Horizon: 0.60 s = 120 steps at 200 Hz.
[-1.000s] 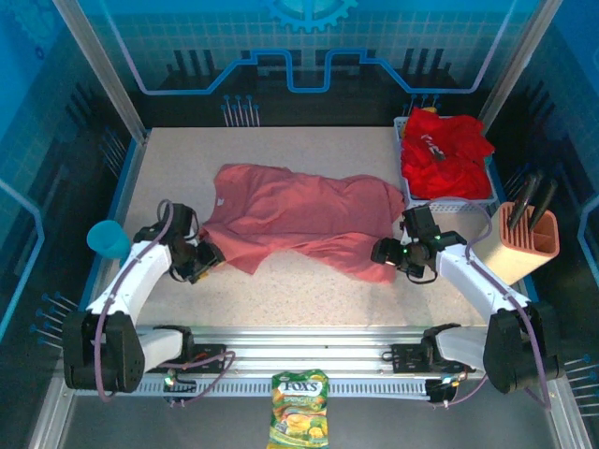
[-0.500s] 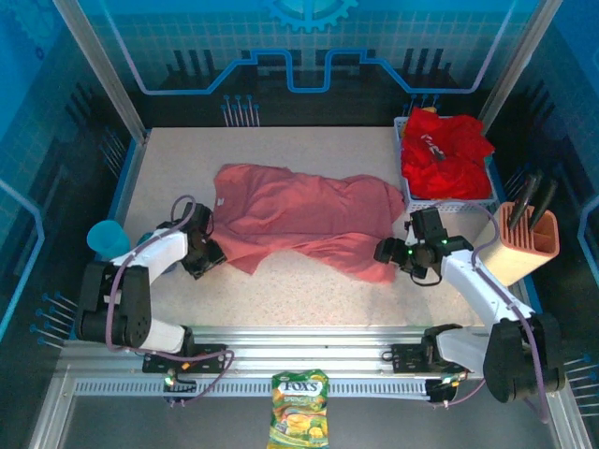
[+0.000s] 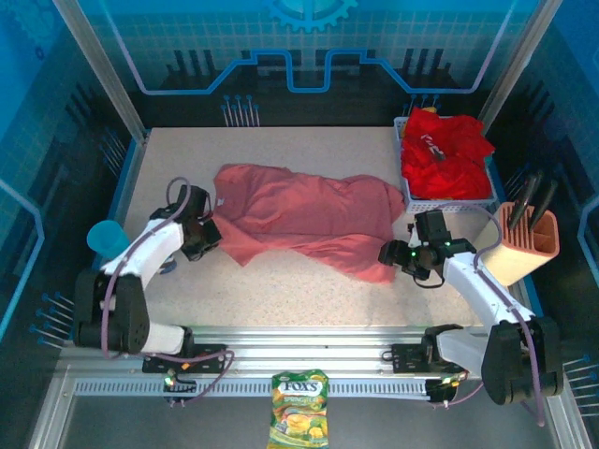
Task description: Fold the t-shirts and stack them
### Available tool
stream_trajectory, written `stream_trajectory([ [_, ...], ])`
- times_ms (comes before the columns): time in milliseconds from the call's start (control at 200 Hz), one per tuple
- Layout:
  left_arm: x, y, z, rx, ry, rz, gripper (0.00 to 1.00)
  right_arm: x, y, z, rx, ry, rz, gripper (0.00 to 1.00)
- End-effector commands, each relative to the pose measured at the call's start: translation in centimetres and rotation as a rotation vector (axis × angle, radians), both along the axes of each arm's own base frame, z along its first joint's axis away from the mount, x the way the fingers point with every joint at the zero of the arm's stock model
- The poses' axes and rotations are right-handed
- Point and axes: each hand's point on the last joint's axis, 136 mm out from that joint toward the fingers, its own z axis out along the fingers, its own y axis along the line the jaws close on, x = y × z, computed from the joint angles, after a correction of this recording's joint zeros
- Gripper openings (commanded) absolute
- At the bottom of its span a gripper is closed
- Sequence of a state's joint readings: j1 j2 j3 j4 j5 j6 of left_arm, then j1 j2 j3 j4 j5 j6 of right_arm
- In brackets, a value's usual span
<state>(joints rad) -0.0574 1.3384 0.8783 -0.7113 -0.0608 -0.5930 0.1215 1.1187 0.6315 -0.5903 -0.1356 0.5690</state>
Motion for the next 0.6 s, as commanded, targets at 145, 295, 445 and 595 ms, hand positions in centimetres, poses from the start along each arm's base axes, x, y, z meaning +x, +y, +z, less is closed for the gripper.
stream_trajectory([
  [145, -7.1, 0.4, 7.8, 0.024, 0.046, -0.063, 0.0, 1.9, -2.2, -0.6, 0.002, 0.009, -0.052, 0.69],
  [295, -7.0, -0.4, 7.7, -0.04, 0.057, -0.084, 0.0, 3.4, -2.9, -0.8, 0.032, -0.003, -0.064, 0.62],
  [445, -6.1, -0.7, 7.6, -0.061, 0.051, -0.1, 0.0, 4.4, -1.7, 0.4, 0.104, -0.073, 0.012, 0.59],
  [595, -5.5, -0.2, 8.6, -0.045, 0.029, -0.105, 0.0, 4.9, -1.2, 1.4, 0.129, -0.127, 0.041, 0.57],
])
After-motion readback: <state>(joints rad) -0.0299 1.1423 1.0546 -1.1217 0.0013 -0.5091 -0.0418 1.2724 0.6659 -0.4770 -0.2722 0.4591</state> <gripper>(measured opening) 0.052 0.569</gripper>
